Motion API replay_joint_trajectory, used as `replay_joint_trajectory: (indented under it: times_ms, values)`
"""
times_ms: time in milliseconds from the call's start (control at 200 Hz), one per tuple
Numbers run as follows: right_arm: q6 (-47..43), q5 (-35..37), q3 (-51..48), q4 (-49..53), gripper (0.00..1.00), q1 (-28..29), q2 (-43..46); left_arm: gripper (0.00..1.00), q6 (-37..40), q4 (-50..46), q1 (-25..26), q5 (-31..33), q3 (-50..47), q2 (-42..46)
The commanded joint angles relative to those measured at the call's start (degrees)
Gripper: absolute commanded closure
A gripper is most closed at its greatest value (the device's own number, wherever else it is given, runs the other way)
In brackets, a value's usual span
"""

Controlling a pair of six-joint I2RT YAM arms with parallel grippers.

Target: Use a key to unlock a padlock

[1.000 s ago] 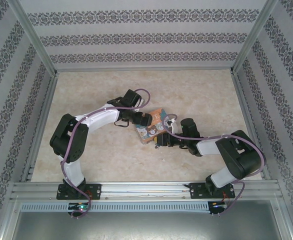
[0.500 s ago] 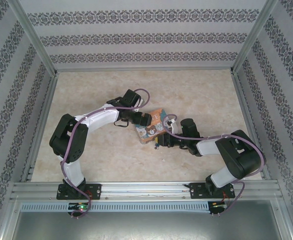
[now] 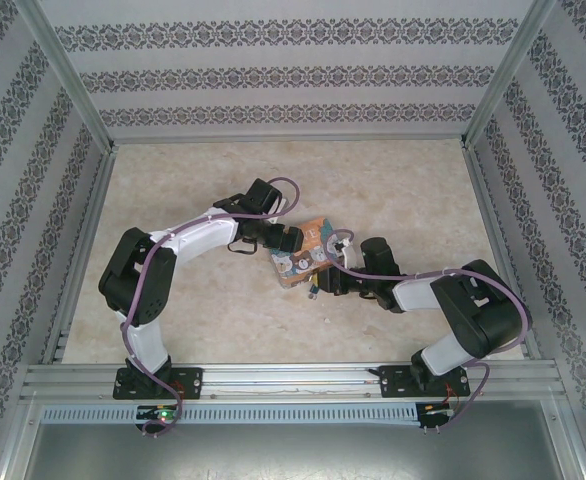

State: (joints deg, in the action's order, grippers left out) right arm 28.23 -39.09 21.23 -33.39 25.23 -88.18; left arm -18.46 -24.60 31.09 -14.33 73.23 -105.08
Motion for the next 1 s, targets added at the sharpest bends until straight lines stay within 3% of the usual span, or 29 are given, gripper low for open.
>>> replay_joint_trajectory:
  times_ms: [0,410,999]
  values:
    - [-1.0,-1.6,-0.2,-1.0,0.86,0.1,0.4,0.01,0.6,-4.8,-0.7,3.8,-1.8,-0.5]
    - [0.7,0.2,-0.8,-1.6,1.0,-0.2,1.4,0.01,0.4,-4.8,-0.7,4.0,-2.6,0.2]
    - [14.9,5.1,-3.7,-11.1,1.0,-0.7,3.6,0.01,-2.9,-2.9,-0.7,2.6,-9.5,4.6]
